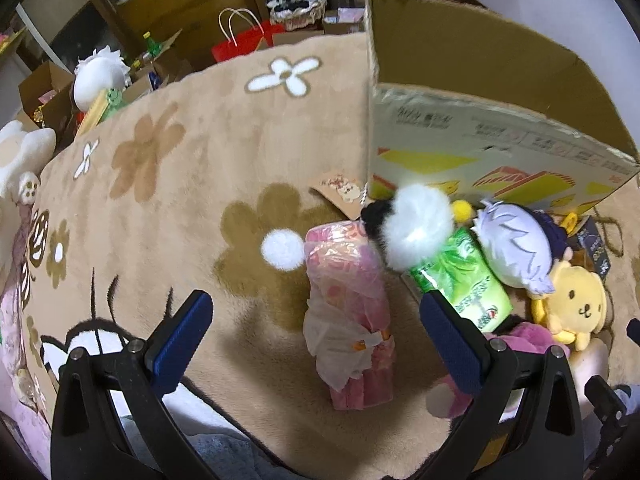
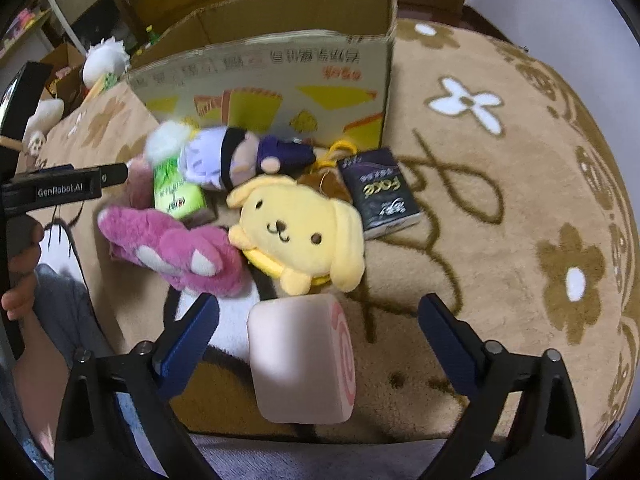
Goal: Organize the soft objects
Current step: 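Lower the left gripper onto the pink wrapped roll while the right gripper grasps the pink cushion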
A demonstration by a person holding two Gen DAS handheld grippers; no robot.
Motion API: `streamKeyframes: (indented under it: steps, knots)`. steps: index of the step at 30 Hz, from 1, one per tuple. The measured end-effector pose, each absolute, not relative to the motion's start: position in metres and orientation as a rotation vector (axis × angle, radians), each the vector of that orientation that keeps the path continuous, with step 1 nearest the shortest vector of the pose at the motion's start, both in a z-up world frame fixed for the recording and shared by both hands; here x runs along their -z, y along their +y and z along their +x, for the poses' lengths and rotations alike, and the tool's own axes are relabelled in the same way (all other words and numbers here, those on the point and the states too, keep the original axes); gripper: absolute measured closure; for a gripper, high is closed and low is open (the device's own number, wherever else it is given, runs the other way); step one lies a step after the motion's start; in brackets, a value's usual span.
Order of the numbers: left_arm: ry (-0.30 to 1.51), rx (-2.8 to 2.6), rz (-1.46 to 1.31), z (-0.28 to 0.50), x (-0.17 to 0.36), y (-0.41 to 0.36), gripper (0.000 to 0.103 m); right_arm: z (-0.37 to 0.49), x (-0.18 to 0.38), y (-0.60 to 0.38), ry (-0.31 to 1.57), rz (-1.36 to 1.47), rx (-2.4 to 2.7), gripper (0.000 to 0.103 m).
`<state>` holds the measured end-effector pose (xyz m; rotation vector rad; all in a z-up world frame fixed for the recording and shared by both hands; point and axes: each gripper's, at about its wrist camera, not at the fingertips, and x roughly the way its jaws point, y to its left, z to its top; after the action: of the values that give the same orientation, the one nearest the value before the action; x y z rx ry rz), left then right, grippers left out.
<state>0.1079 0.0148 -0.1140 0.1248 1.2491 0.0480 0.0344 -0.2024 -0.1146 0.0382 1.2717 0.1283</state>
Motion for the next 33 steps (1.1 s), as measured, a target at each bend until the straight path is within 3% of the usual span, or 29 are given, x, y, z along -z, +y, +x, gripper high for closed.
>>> streamKeyframes:
  steps: [3, 9, 12, 18, 25, 27, 29, 33]
  knots:
    - [1.273, -0.047, 0.123, 0.111, 0.122, 0.015, 0.001, 0.037, 0.124, -0.201, 1.307, 0.033, -0.134, 0.004]
    - [1.330, -0.030, 0.125, 0.118, 0.142, 0.014, 0.001, 0.044, 0.144, -0.205, 1.389, 0.064, -0.154, 0.023]
    - [1.364, -0.031, 0.120, 0.123, 0.153, 0.015, 0.001, 0.046, 0.148, -0.205, 1.397, 0.074, -0.167, 0.026]
    - [1.421, -0.031, 0.116, 0.129, 0.174, 0.016, 0.007, 0.049, 0.151, -0.201, 1.408, 0.084, -0.211, 0.048]
    - [1.451, 0.001, 0.058, 0.131, 0.181, 0.017, 0.026, 0.052, 0.149, -0.209, 1.407, 0.171, -0.220, 0.052]
    - [1.453, 0.009, 0.052, 0.131, 0.181, 0.017, 0.034, 0.051, 0.148, -0.214, 1.402, 0.189, -0.212, 0.053]
    - [1.457, 0.030, 0.036, 0.129, 0.180, 0.016, 0.050, 0.050, 0.144, -0.214, 1.391, 0.179, -0.207, 0.056]
    - [1.450, 0.021, 0.061, 0.124, 0.178, 0.019, 0.056, 0.047, 0.135, -0.211, 1.353, 0.147, -0.196, 0.062]
